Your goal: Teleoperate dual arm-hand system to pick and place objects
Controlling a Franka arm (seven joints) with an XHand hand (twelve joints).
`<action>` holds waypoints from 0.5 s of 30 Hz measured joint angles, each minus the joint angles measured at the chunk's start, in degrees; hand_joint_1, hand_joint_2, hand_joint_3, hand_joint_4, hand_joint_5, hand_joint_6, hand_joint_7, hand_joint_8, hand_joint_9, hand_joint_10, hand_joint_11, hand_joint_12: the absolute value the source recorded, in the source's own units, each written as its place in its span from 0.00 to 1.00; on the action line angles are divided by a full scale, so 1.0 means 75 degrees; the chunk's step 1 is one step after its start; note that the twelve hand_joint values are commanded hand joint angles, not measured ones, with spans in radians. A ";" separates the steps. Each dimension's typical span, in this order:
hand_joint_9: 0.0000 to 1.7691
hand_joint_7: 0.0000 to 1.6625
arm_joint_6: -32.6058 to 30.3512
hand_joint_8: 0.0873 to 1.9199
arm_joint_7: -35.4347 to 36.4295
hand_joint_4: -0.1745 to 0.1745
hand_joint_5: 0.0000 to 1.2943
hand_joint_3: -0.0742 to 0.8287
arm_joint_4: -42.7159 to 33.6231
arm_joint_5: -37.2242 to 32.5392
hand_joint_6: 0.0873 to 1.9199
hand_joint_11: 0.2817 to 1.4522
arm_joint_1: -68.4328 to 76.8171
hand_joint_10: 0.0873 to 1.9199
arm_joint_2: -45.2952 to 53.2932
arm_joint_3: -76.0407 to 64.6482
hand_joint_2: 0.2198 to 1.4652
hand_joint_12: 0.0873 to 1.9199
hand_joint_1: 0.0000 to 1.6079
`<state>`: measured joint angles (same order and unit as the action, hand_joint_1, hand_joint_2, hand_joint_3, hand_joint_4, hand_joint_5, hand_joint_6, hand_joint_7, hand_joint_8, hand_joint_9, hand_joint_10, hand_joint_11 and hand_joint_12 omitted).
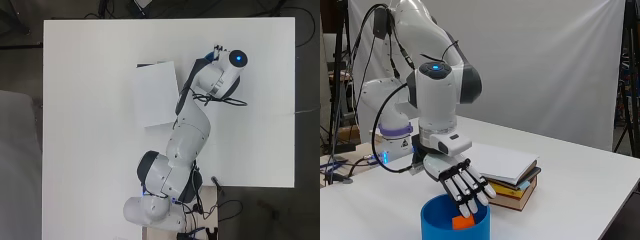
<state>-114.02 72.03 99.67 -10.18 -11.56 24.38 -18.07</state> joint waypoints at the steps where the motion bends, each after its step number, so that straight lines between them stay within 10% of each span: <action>1: 0.12 0.03 0.0057 0.00 0.0009 0.52 0.02 0.08 -0.0011 0.0012 0.00 0.14 -0.0003 0.01 0.0008 0.0008 0.67 0.00 0.21; 5: 0.14 0.04 0.0159 0.00 0.0034 0.56 0.00 0.07 -0.0143 0.0036 0.00 0.12 0.0012 0.00 -0.0198 0.0094 0.61 0.00 0.01; 10: 0.33 0.28 0.0095 0.00 0.0072 0.65 0.21 0.07 0.0627 0.0115 0.00 0.20 0.0126 0.00 -0.1069 0.0211 0.52 0.00 0.00; 15: 0.37 0.30 0.0454 0.00 0.0045 0.66 0.23 0.08 0.1130 0.0211 0.00 0.22 0.0464 0.00 -0.3052 0.0334 0.49 0.00 0.00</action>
<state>-110.61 72.37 108.14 -8.60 -8.08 1.49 -15.56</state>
